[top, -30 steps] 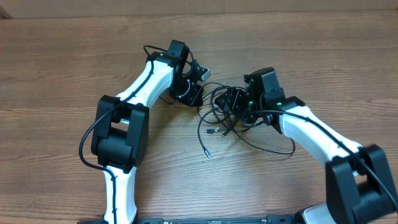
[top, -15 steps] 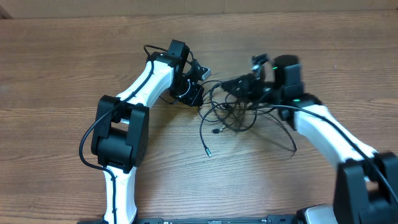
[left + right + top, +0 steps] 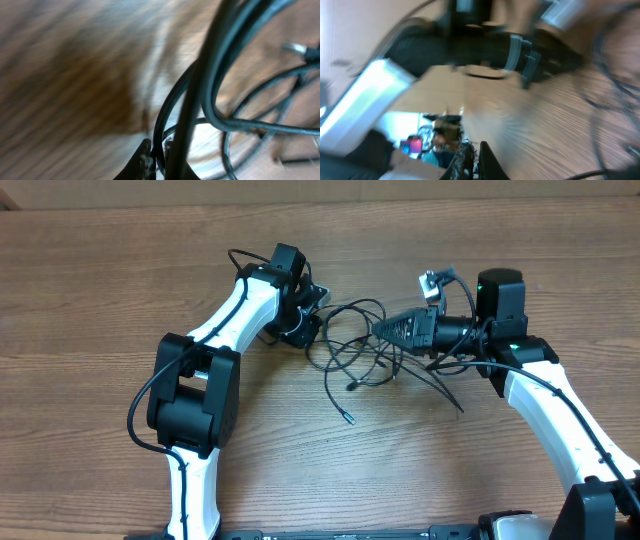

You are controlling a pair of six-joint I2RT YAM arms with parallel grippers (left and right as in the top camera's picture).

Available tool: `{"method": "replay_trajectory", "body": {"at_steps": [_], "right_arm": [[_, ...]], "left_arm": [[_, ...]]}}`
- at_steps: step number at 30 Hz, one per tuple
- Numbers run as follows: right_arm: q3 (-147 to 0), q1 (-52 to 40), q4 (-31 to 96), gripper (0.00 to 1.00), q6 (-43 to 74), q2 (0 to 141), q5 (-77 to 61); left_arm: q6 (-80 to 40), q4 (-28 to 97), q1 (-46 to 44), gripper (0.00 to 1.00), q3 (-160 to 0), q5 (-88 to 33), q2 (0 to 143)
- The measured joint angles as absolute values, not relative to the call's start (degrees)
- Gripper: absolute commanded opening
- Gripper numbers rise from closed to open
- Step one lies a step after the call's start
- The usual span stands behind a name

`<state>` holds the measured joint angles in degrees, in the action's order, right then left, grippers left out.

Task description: Untangle cables

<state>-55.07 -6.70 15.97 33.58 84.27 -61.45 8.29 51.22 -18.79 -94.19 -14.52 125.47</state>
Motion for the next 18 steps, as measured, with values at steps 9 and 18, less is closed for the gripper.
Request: {"method": "replay_trajectory", "body": {"at_steps": [9,18], "right_arm": [[-55.11,-6.68,33.47,0.04,32.01,84.27,-37.76],[-55.11,-6.68,44.27,0.04,31.46,84.29,-14.72]], "left_arm": [[-1.74,51.64,-18.68,0.08,-94.19,1.63,125.47],[1.98,52.60,-18.13,0.04,-94.08,-5.67,124.38]]}}
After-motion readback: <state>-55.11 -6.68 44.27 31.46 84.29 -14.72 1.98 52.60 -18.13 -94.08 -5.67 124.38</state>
